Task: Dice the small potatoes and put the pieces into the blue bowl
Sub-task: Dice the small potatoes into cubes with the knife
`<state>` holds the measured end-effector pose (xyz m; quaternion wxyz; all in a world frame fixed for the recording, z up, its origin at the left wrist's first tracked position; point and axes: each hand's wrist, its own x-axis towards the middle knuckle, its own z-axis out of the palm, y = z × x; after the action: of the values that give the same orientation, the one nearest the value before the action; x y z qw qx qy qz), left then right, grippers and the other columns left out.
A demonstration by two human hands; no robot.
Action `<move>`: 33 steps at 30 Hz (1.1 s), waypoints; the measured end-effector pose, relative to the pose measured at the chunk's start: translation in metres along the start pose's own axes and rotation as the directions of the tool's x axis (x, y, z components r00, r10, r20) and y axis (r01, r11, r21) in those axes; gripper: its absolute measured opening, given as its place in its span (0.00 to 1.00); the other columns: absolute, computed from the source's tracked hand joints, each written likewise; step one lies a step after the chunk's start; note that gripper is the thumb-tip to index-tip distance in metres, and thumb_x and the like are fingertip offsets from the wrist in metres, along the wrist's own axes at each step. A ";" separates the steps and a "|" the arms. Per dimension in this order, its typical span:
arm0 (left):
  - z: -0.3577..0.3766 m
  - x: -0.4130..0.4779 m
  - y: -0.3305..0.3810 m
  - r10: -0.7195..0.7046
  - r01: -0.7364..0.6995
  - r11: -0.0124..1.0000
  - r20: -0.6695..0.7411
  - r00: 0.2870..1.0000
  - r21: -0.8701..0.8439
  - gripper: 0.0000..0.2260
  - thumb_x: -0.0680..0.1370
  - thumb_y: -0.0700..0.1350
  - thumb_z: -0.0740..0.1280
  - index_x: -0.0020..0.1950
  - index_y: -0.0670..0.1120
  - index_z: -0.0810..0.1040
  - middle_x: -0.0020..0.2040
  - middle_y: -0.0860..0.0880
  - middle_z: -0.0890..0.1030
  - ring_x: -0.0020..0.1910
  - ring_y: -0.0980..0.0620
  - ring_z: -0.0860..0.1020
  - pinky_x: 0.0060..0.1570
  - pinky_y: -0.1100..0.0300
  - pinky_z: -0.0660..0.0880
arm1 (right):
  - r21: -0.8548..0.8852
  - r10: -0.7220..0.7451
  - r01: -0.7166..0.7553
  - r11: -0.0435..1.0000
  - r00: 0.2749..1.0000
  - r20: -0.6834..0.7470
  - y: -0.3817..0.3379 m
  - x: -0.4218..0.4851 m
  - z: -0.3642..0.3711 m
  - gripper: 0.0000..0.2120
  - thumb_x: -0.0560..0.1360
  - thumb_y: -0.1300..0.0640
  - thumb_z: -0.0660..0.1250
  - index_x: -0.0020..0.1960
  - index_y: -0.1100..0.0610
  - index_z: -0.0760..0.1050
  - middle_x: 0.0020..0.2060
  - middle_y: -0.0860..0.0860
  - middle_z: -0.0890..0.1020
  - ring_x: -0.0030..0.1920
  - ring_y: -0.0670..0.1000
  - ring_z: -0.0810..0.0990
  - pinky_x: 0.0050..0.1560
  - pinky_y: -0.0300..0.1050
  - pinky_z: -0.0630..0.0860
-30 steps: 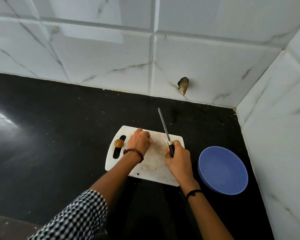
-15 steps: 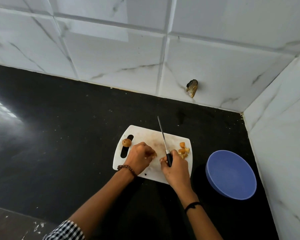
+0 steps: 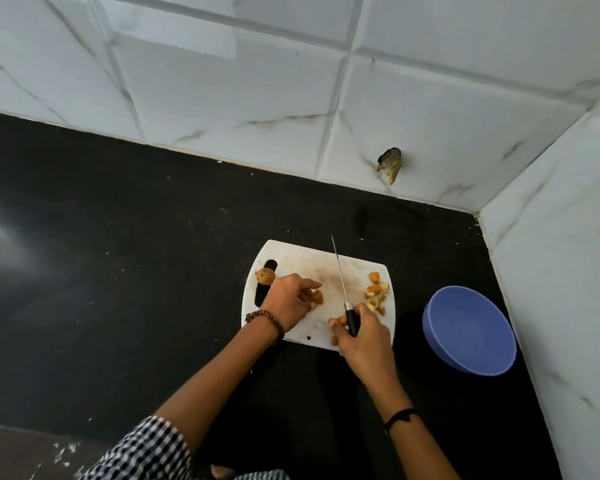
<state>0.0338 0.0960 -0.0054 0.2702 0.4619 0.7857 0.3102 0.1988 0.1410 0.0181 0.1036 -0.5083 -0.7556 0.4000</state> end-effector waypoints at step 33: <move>-0.009 0.000 0.002 0.083 -0.093 0.995 0.201 0.976 0.041 0.14 0.75 0.42 0.71 0.60 0.49 0.79 0.49 0.47 0.84 0.49 0.52 0.81 0.51 0.61 0.76 | 0.183 0.202 -0.179 0.967 0.972 -0.117 -0.010 -0.049 0.037 0.08 0.78 0.54 0.71 0.49 0.56 0.73 0.40 0.54 0.84 0.30 0.39 0.82 0.27 0.29 0.73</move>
<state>0.0285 0.0946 0.0018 0.3218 0.5313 0.7412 0.2546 0.1937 0.0794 0.0130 0.1586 -0.5938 -0.6573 0.4361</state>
